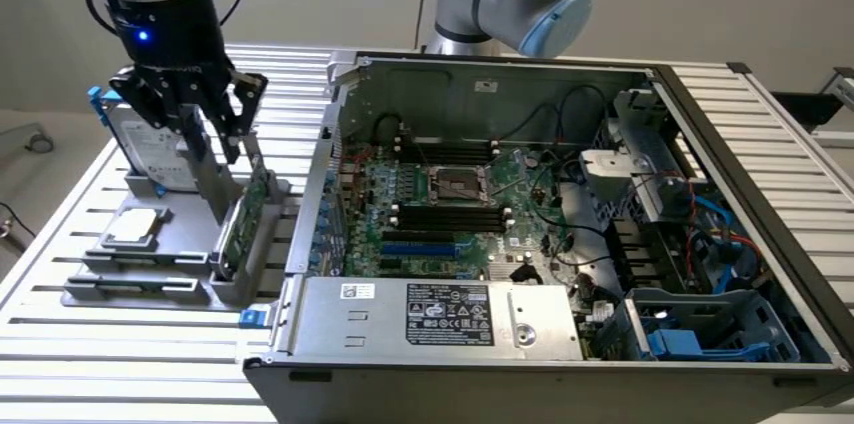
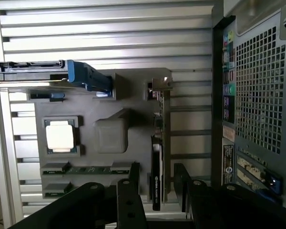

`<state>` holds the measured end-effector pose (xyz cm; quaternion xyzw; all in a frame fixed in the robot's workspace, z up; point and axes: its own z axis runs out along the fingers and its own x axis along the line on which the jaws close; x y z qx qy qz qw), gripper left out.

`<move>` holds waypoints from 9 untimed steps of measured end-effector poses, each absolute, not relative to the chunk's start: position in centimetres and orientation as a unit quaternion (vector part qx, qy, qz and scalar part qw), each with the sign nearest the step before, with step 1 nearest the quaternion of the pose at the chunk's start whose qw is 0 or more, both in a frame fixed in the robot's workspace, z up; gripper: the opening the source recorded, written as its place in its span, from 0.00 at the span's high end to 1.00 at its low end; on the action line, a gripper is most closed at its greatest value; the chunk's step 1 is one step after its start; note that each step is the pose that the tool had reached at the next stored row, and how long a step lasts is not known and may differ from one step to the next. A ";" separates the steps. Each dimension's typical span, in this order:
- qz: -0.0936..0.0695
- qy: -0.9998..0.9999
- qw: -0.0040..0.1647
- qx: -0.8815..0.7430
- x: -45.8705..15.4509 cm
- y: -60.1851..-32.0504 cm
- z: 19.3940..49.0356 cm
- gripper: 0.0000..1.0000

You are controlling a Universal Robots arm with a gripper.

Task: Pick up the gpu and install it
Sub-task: 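Pick up the gpu and move the gpu toward the slot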

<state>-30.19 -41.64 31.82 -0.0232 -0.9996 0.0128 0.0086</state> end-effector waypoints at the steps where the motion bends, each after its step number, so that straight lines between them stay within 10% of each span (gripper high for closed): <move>1: 0.013 -1.000 0.009 -0.023 -30.2 -41.6 31.6 0.58; 9: 0.013 -1.000 0.009 -0.023 -30.2 -41.6 30.2 0.58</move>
